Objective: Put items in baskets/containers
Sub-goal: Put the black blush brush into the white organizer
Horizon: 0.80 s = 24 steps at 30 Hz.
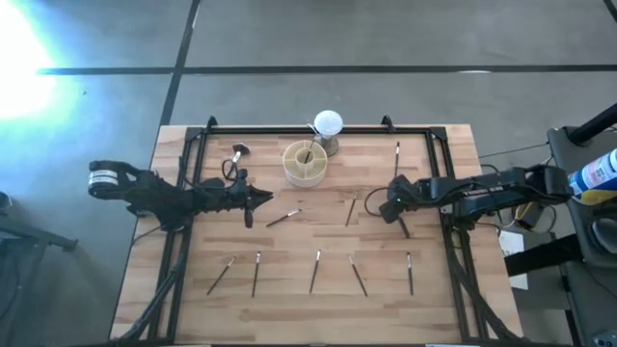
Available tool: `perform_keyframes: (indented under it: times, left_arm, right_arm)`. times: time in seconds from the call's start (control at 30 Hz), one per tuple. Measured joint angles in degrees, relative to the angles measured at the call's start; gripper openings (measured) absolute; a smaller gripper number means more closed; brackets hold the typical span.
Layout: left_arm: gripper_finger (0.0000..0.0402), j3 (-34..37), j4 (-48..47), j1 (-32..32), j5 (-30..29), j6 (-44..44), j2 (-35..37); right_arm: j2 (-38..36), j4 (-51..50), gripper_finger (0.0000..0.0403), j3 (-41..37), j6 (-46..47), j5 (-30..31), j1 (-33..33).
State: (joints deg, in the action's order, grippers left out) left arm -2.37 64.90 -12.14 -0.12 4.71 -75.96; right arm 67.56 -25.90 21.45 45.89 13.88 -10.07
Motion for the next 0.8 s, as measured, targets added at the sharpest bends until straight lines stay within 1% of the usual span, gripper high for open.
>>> perform_keyframes:
  times: [0.2, 0.43, 0.5, 0.63, 0.8]
  left_arm:
    - [0.0043, 0.0, 0.0, 0.0, -0.2, 0.2, 0.0]
    - [0.0043, 0.0, 0.0, 0.0, -0.2, 0.3, 0.0]
    - [0.0043, 0.0, 0.0, 0.0, -0.2, 0.3, 0.0]
    - [0.0043, 0.0, 0.0, 0.0, -0.2, 0.5, 0.0]
    - [0.0043, 0.0, -0.5, 0.0, -0.2, 1.4, 0.0]
  right_arm:
    - [1.7, 0.4, 0.008, 0.8, -2.8, -0.3, 0.0]
    - [1.5, -0.7, 0.0036, 2.6, -7.4, -2.5, 0.0]
    - [1.3, -0.9, 0.0026, 3.2, -8.8, -3.5, 0.1]
    - [0.9, -0.9, 0.0012, 4.4, -11.0, -3.2, 0.1]
    - [-0.3, -0.8, 0.0009, 6.2, -14.1, -2.9, 0.1]
